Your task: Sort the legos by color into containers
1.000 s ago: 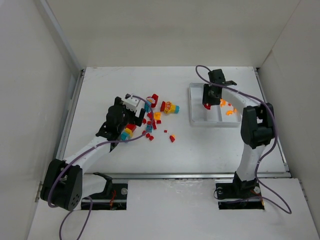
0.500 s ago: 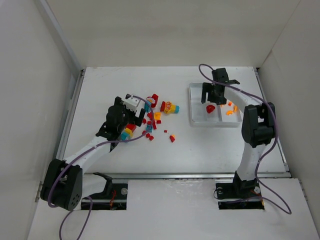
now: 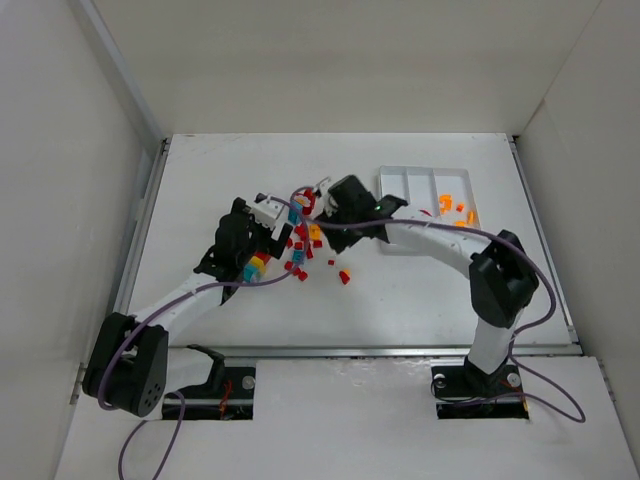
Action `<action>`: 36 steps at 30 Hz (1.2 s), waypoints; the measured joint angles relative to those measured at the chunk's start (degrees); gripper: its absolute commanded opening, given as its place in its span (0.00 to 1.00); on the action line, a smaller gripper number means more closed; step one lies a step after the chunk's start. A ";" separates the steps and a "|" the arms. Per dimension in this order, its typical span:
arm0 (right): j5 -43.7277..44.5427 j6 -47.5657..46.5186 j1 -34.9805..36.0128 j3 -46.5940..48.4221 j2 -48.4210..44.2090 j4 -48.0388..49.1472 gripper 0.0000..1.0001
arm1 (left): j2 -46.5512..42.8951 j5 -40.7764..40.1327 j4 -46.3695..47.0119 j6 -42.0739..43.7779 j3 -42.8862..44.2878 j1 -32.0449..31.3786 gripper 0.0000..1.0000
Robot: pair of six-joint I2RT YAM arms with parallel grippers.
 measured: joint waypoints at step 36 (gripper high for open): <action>-4.57 7.30 5.49 -9.53 5.11 -2.43 0.20 | -1.29 0.59 -1.18 -0.39 -2.67 0.24 1.00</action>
